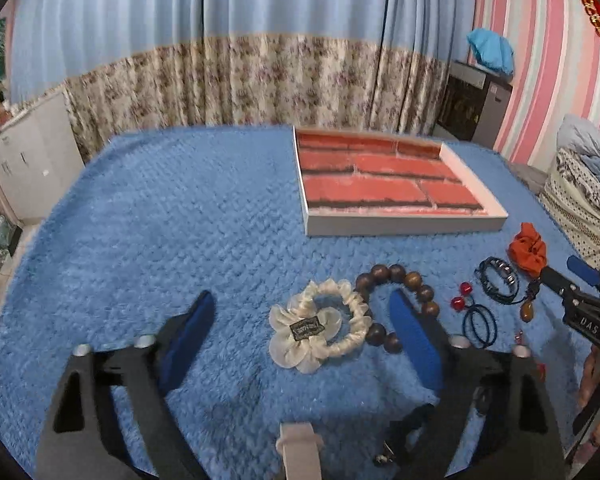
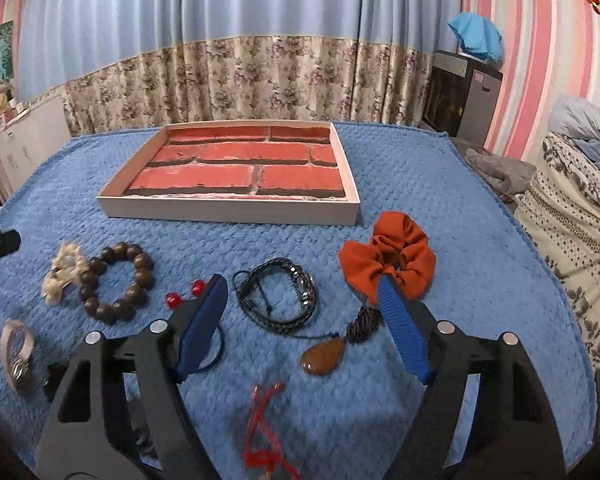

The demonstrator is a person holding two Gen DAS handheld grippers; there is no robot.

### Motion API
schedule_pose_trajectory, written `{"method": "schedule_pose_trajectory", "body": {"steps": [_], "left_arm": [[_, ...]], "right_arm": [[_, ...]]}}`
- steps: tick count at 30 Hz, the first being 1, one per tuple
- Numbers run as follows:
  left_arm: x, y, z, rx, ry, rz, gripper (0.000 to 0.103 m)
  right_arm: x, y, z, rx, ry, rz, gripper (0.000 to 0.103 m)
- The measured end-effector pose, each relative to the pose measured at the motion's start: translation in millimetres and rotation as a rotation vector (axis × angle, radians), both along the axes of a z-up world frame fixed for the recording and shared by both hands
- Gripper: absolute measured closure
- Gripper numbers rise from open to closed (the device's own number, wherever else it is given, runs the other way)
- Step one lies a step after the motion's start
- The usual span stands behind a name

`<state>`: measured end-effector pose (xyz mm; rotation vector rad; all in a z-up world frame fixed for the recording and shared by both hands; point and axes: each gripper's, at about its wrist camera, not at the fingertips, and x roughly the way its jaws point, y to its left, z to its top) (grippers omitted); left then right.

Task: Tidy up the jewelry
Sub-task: 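Grasp the cream scrunchie with the left tool while the right tool grasps the black leather bracelet, then carry the cream scrunchie with the left tool while the right tool carries the leather bracelet to the tray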

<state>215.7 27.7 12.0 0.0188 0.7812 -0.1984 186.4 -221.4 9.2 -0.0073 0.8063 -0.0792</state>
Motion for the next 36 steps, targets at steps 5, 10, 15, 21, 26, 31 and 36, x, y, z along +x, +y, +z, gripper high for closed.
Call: {"method": "schedule_pose_trajectory", "body": {"steps": [5, 10, 15, 21, 26, 31, 36], "left_arm": [[29, 2, -34, 0.006, 0.114, -0.003, 0.037], [38, -3, -46, 0.041, 0.124, -0.027, 0.037], [50, -6, -58, 0.046, 0.174, -0.048, 0.044], [58, -6, -66, 0.038, 0.221, -0.065, 0.051], [60, -7, -67, 0.041, 0.220, -0.066, 0.052], [60, -9, -69, 0.051, 0.201, -0.059, 0.056], [61, -12, -70, 0.055, 0.178, -0.053, 0.062]], "right_arm": [[20, -2, -18, 0.002, 0.042, 0.003, 0.027], [34, -7, -34, 0.001, 0.088, -0.006, 0.036], [43, -10, -47, 0.010, 0.129, -0.003, 0.046], [49, -10, -58, 0.027, 0.165, 0.010, 0.055], [51, -12, -61, 0.044, 0.169, 0.003, 0.057], [50, -14, -64, 0.049, 0.157, -0.008, 0.057], [51, -18, -69, 0.060, 0.141, -0.016, 0.067]]}}
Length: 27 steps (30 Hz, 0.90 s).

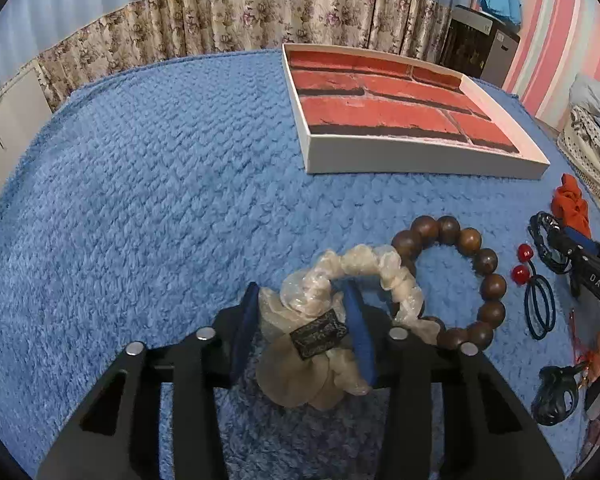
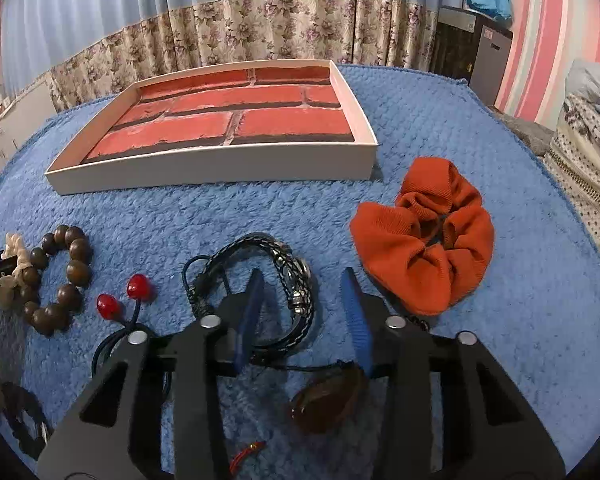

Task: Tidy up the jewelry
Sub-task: 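Carry the cream scrunchie with the left tool while the right tool carries the leather bracelet to the tray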

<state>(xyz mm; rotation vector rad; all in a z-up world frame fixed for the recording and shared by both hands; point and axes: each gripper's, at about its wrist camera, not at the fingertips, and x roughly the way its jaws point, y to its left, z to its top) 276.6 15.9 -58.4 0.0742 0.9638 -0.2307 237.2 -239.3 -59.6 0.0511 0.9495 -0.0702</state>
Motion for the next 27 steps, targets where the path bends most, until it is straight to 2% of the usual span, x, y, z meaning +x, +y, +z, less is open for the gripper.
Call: {"method": "schedule_pose_trajectory", "body": {"steps": [10, 14, 20, 27], "left_arm": [[1, 0, 1, -0.024, -0.012, -0.005, 0.074], [-1, -1, 3, -0.019, -0.032, -0.009, 0.084], [-7, -4, 9, 0.008, -0.053, -0.003, 0.086], [-24, -10, 37, -0.001, -0.107, -0.015, 0.087]], "right_arm": [[5, -3, -1, 0.045, 0.006, 0.003, 0.087], [4, -3, 0, 0.051, 0.002, 0.010, 0.087], [-1, -2, 16, 0.027, -0.059, 0.026, 0.088], [-8, -4, 46, 0.022, -0.136, 0.049, 0.088]]}}
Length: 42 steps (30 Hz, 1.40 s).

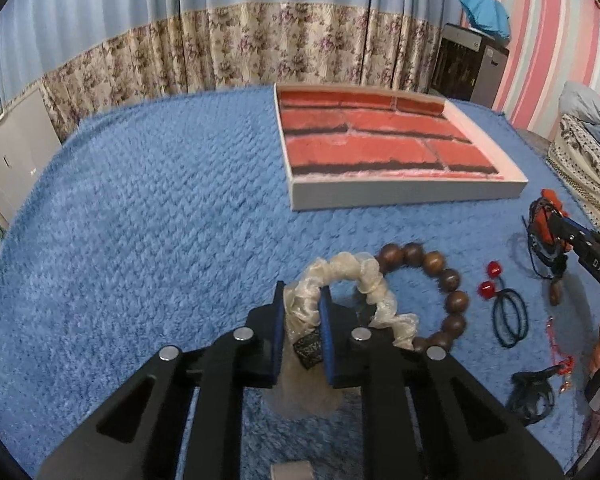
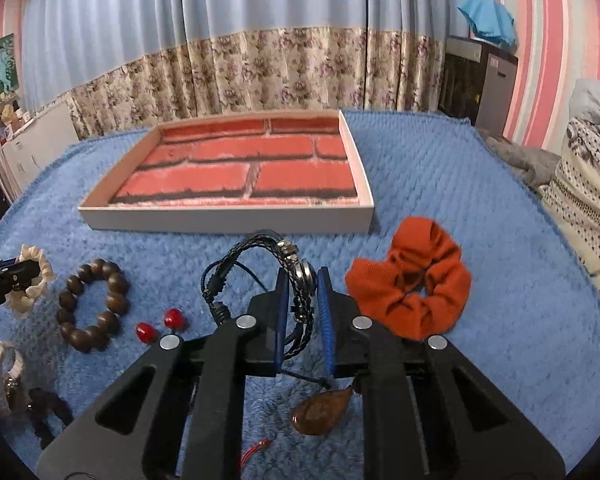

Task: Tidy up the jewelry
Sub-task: 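Carry the cream scrunchie with the left tool while the right tool carries the leather bracelet to the tray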

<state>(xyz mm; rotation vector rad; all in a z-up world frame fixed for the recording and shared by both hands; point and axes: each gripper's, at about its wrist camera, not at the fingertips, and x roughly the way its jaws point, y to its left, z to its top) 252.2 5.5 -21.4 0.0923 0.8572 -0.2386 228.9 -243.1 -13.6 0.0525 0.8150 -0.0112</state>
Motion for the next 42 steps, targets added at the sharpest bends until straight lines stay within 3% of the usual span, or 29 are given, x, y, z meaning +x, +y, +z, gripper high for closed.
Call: {"method": "schedule_pose_trajectory", "body": {"steps": [10, 19, 27, 31, 42], "left_arm": [[9, -31, 57, -0.040, -0.057, -0.060, 0.087], [77, -65, 79, -0.064, -0.084, -0.068, 0.087], [171, -78, 57, -0.033, -0.083, -0.023, 0.087], [217, -83, 30, -0.037, -0.016, 0.007, 0.087], [268, -90, -16, 0.018, 0.102, 0.056, 0.087]], "right_arm": [[14, -11, 39, 0.030, -0.055, 0.018, 0.088], [74, -15, 60, 0.054, -0.063, 0.036, 0.088], [159, -11, 52, 0.087, -0.031, 0.033, 0.088], [198, -6, 34, 0.069, 0.000, 0.031, 0.088], [264, -12, -26, 0.062, 0.138, -0.018, 0.088]]}}
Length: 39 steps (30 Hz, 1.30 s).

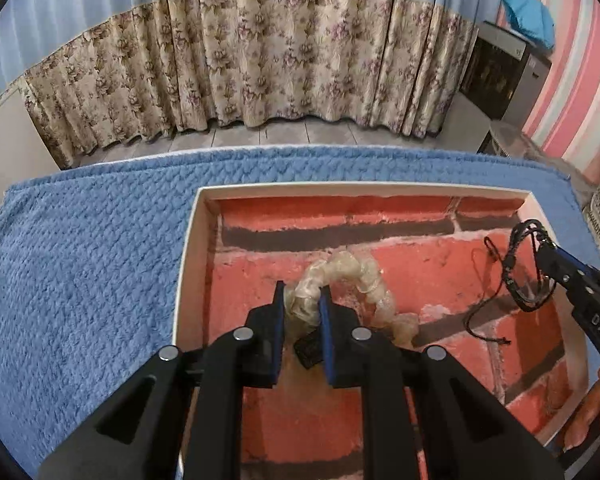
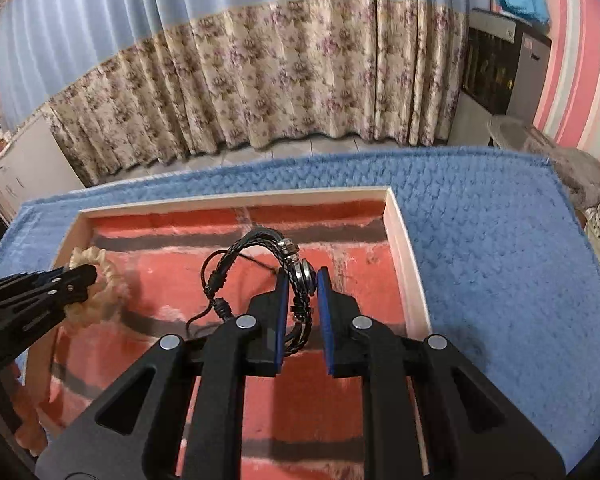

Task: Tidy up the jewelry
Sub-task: 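Carry the cream scrunchie with the left tool while the right tool carries the leather bracelet to the tray, then open the left tool releasing the scrunchie while the right tool releases the bracelet in the tray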

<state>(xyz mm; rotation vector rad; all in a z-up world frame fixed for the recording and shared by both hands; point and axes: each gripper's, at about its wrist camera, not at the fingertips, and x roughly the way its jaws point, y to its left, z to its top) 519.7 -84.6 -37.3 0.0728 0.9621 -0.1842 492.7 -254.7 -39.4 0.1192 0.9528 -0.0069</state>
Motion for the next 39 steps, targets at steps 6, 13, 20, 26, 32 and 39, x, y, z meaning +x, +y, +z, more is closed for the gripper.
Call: {"method": "schedule_pose_trajectory", "body": {"steps": [6, 13, 20, 26, 32, 39], "left_arm": [[4, -11, -11, 0.040, 0.023, -0.022, 0.086], [9, -14, -18, 0.065, 0.025, -0.008, 0.083], [8, -13, -19, 0.078, 0.026, 0.006, 0.075], [7, -11, -19, 0.081, 0.029, 0.008, 0.065], [1, -6, -12, 0.079, 0.008, 0.012, 0.052], [-32, 3, 23, 0.055, -0.036, 0.008, 0.051]], "right_arm": [[5, 6, -11, -0.017, 0.025, 0.017, 0.088], [10, 10, -18, -0.028, 0.071, 0.030, 0.088], [12, 9, -22, -0.030, 0.103, 0.034, 0.088], [11, 10, -22, -0.029, 0.105, 0.034, 0.077], [2, 6, -11, -0.023, 0.062, 0.022, 0.063], [-24, -2, 38, 0.005, -0.013, 0.026, 0.062]]}}
